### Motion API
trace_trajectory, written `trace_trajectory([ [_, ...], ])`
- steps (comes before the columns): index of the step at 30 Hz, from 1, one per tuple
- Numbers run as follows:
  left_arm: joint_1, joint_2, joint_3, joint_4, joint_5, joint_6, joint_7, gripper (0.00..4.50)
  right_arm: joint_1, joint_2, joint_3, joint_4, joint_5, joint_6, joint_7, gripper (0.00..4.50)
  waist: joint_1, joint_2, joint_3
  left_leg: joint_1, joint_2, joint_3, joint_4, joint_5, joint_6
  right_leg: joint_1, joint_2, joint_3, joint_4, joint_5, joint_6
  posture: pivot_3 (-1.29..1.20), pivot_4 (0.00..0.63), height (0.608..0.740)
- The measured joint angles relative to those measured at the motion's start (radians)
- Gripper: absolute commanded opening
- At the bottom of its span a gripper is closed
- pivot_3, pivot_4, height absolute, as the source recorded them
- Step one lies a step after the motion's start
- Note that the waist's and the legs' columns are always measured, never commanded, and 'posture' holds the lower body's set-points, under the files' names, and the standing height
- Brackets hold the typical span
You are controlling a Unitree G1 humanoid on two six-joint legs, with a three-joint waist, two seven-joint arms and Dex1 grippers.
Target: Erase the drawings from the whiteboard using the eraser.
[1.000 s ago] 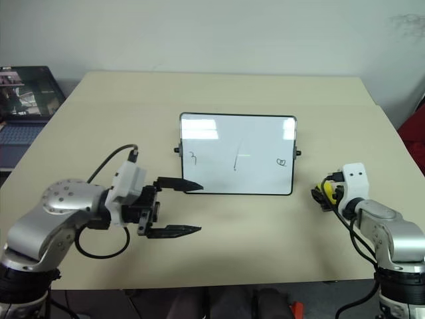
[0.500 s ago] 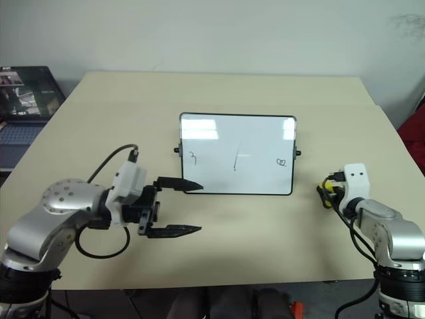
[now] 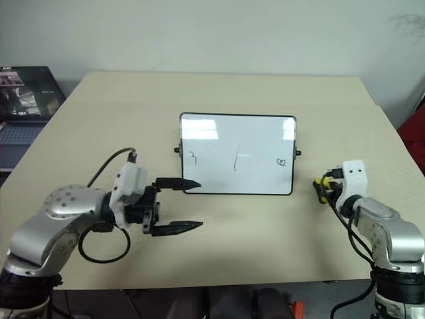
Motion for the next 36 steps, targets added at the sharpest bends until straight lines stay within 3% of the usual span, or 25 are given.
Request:
trace_trajectory([
  [6,0.112,-0.068,0.162,-0.008,-0.003,0.014,0.186,4.5,0.004,-0.027,-0.081,-0.17,0.011,-0.046,0.01,1.16,-0.001,0.0,0.0,0.0,0.0,-0.001,0.0,0.0,0.0,0.0,0.0,0.0,0.0,0.0,0.0,0.0,0.15,0.74],
  [9,0.15,-0.122,0.186,-0.012,0.033,0.009,0.28,4.5,0.03,-0.027,-0.072,-0.199,0.011,-0.068,0.025,1.16,0.001,0.0,0.0,0.001,0.0,-0.001,0.001,0.0,0.0,0.001,0.0,-0.001,0.0,0.0,0.0,0.0,0.15,0.74],
  [20,0.245,-0.206,0.233,-0.013,0.146,-0.02,0.479,4.5,0.072,0.002,0.112,-0.272,-0.098,-0.498,0.123,1.15,-0.002,0.0,0.0,0.001,0.001,-0.002,0.001,0.0,0.0,0.001,0.0,-0.001,0.0,0.0,0.0,0.0,0.15,0.74],
  [32,0.26,-0.231,0.252,0.015,0.22,-0.056,0.548,4.5,-0.016,0.004,0.332,-0.239,-0.199,-0.598,0.201,1.15,0.001,-0.001,-0.001,0.001,0.0,-0.002,0.002,0.0,0.0,0.002,-0.001,-0.002,0.001,0.0,0.0,0.0,0.15,0.74],
  [36,0.258,-0.225,0.257,0.024,0.212,-0.048,0.534,4.5,-0.183,0.011,0.461,-0.162,-0.25,-0.544,0.241,1.15,-0.01,-0.001,-0.001,0.003,0.002,-0.003,0.002,0.0,0.0,0.002,-0.001,0.0,0.002,0.001,-0.001,0.0,0.15,0.74],
])
